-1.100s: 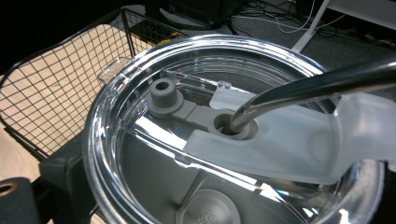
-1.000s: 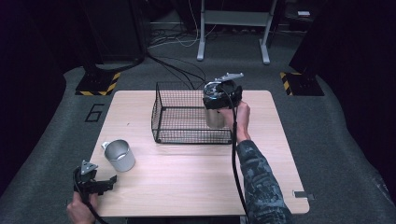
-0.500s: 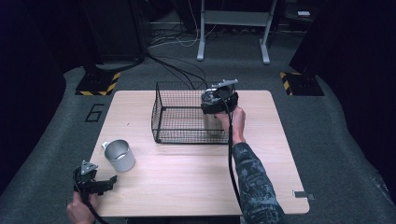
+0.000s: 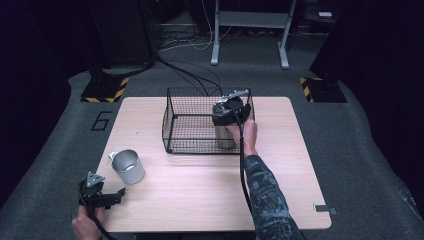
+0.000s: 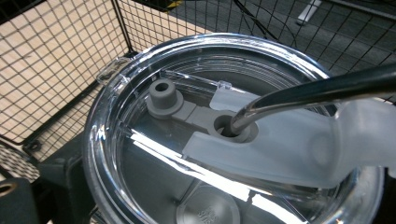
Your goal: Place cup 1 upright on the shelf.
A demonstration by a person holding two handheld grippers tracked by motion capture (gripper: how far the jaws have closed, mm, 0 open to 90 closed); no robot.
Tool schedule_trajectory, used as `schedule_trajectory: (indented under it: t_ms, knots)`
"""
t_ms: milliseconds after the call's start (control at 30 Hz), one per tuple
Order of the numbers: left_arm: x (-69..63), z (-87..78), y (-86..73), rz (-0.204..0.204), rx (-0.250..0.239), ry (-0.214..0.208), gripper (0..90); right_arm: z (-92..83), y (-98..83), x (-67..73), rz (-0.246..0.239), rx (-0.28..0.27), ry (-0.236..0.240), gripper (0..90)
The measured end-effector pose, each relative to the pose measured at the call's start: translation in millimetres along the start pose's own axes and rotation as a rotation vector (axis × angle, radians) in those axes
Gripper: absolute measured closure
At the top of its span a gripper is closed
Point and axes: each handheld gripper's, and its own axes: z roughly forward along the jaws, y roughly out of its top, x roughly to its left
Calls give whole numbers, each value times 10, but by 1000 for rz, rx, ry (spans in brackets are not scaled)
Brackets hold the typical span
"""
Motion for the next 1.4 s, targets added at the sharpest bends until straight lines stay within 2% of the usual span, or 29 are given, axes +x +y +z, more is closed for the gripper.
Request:
schedule_trajectory:
  t_ms: [167,367,500,600,733,800,1033,1133,1167,1300,1400]
  knots:
    - [0,0,0,0,0,0,2,44,-40,-2,21,-5,-13,28]
    - [0,0,0,0,0,0,2,27,-47,-24,27,2,-7,25]
    - [1,0,0,2,-1,0,2,-31,-42,-39,49,7,-2,0]
    - [0,0,0,0,0,0,2,-117,2,-45,29,-3,4,0]
    - [3,3,1,5,-4,1,2,-200,38,-26,-3,24,1,0]
    - [6,-2,4,7,4,-2,2,-249,37,-25,8,25,3,0]
    - [-2,7,0,-3,-10,2,2,-504,21,-46,10,-5,26,0]
    - [-2,8,2,-4,-11,2,2,-653,7,-49,-16,-23,33,0]
    - [0,7,2,0,-11,3,2,-720,-6,-48,-10,-30,39,0]
    - [-2,7,4,-2,-10,0,2,-986,-144,-88,-9,-75,61,0]
    - [-6,8,5,-2,-9,1,2,-1172,-317,-103,-13,-87,64,0]
